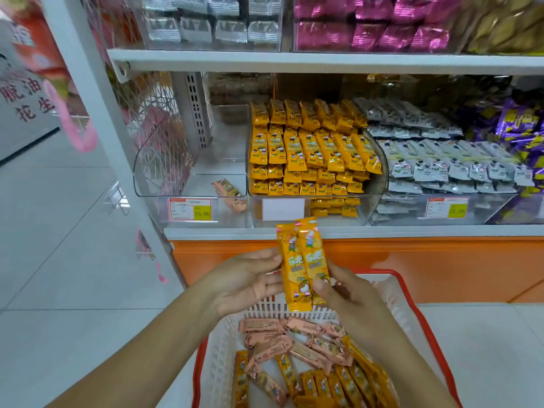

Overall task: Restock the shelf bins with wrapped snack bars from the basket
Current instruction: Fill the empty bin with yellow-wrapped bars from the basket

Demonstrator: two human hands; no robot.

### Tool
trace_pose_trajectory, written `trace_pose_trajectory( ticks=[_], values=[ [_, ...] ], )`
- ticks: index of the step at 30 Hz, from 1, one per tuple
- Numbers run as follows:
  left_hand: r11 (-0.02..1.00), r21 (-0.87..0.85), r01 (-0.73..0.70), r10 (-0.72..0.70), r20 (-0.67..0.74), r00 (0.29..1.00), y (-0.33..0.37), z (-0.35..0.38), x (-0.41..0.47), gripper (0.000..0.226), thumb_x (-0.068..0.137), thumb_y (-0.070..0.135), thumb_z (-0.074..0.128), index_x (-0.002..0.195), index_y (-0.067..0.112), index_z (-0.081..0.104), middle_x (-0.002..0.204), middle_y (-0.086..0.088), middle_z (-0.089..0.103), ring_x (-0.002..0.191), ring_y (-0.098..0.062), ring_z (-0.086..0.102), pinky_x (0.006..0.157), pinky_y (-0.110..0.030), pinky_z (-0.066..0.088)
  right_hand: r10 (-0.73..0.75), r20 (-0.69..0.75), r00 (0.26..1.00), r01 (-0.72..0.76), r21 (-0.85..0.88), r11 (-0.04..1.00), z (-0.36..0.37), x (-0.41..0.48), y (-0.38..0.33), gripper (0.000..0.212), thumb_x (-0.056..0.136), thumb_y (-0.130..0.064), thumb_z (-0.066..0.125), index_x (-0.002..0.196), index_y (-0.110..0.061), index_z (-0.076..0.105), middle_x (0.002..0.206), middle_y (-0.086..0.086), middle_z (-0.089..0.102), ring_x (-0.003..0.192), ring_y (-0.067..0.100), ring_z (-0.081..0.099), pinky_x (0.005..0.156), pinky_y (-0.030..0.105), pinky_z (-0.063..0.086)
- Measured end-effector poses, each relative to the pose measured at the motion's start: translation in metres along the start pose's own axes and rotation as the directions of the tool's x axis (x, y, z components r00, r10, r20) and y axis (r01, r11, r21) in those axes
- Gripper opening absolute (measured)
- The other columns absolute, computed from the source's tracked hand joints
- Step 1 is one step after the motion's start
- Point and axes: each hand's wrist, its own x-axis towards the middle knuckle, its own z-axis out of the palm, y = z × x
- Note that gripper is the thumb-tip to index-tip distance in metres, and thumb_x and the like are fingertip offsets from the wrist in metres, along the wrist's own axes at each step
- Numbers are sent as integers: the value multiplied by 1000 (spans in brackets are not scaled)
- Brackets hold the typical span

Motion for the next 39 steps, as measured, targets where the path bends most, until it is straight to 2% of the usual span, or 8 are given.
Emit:
trace_pose_trajectory(
  ticks=[7,13,16,19,21,24,29,39],
  values=[
    [997,30,-74,71,104,992,14,26,14,36,83,9,51,118,3,59,112,-20,65,90,-26,68,77,-36,57,-79,-241,967,70,-45,997,0,-1,-15,59,83,-55,46,134,-70,20,114,-23,59,95,2,61,84,31,54],
    [955,150,-256,242,102,965,34,43,21,33,88,10,49,119,4,59,112,-18,66,97,-27,64,79,-35,55,-73,-254,964,-29,-377,926,-2,14,-47,113,73,-57,70,146,-46,-15,127,-17,29,98,-6,44,71,3,41],
    [906,191,-377,373,59,926,52,46,20,27,95,5,45,117,5,61,105,-12,70,93,-20,67,78,-29,57,-209,-294,933,34,-507,861,-9,30,-67,95,76,-49,71,151,-33,15,120,-10,39,99,5,48,73,13,43],
    [839,275,-469,476,44,878,73,46,17,25,97,5,45,112,4,64,101,-7,72,91,-15,69,81,-27,56,-282,-318,905,78,-528,846,-15,54,-90,56,74,-45,66,123,-24,50,99,-7,50,91,13,50,71,26,41],
    [638,565,-524,658,-45,752,83,41,17,28,97,5,48,121,6,62,111,-5,69,102,-18,66,93,-34,52,-238,-333,912,55,-477,877,-16,79,-102,41,73,-45,65,104,-20,55,95,-3,55,85,16,53,61,25,37],
    [149,961,-233,908,-40,416,96,26,19,40,97,9,49,136,13,50,122,-5,64,107,-23,62,92,-27,46,-172,-361,917,-2,-434,901,-16,121,-120,43,75,-45,64,104,-13,58,108,6,53,86,19,50,58,25,33],
    [134,980,-150,856,-38,516,100,4,27,39,96,8,45,134,18,54,108,-14,69,95,-30,63,61,-19,38,-61,-306,950,-153,-629,762,-4,166,-149,50,85,-50,60,101,-2,62,127,17,45,117,29,44,90,36,42],
    [110,980,-165,847,-5,532,106,-10,38,42,89,0,45,123,17,63,90,-14,70,85,-32,64,73,-41,51,-188,-343,920,-96,-663,742,37,200,-137,61,88,-47,57,141,-22,41,138,16,29,122,35,40,97,39,40]
  ],
)
